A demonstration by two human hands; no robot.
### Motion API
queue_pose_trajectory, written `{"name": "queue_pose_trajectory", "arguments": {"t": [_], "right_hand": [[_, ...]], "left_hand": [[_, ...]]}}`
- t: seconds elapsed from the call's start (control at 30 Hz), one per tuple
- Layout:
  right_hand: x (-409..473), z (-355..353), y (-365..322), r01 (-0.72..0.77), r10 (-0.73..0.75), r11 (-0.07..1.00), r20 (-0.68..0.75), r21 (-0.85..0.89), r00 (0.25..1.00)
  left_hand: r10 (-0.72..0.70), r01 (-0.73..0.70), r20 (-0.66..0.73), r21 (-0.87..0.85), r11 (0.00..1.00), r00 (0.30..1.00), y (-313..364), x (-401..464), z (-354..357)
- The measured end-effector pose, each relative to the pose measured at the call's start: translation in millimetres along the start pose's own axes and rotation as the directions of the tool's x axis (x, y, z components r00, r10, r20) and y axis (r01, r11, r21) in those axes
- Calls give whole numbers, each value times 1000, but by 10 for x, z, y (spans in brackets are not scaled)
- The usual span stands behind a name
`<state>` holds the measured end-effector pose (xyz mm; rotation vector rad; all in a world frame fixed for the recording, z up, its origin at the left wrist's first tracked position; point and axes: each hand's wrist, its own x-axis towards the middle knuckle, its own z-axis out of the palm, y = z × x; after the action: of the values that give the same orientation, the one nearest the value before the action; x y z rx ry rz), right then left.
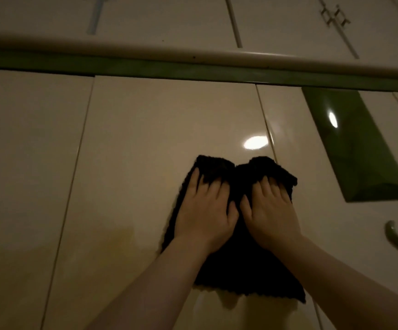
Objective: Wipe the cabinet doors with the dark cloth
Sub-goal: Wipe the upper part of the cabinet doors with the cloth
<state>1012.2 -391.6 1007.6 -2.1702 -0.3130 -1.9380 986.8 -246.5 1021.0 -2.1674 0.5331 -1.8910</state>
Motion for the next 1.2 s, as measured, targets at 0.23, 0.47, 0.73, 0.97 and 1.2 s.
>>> {"name": "queue_pose_trajectory", "arguments": {"t": [0.23, 0.47, 0.73, 0.97, 1.2], "right_hand": [[-516, 0, -71, -72, 77, 996, 89, -57, 993], [-998, 24, -246, -102, 102, 995, 105, 0, 989], [-894, 60, -358, -100, 111, 992, 155, -77, 982], [-510, 79, -860, -152, 152, 988, 24, 6, 988], [-168, 118, -1423, -174, 174, 985, 0, 11, 985]], "left_hand": [[37, -36, 80, -9, 999, 996, 117, -413, 37], [129, -126, 110, -32, 992, 986, 155, -804, 29], [224, -225, 102, -1, 974, 969, -47, -768, -35], [110, -110, 113, -3, 994, 987, -590, -662, -177], [17, -18, 48, 27, 999, 999, -1281, -605, -445]]}}
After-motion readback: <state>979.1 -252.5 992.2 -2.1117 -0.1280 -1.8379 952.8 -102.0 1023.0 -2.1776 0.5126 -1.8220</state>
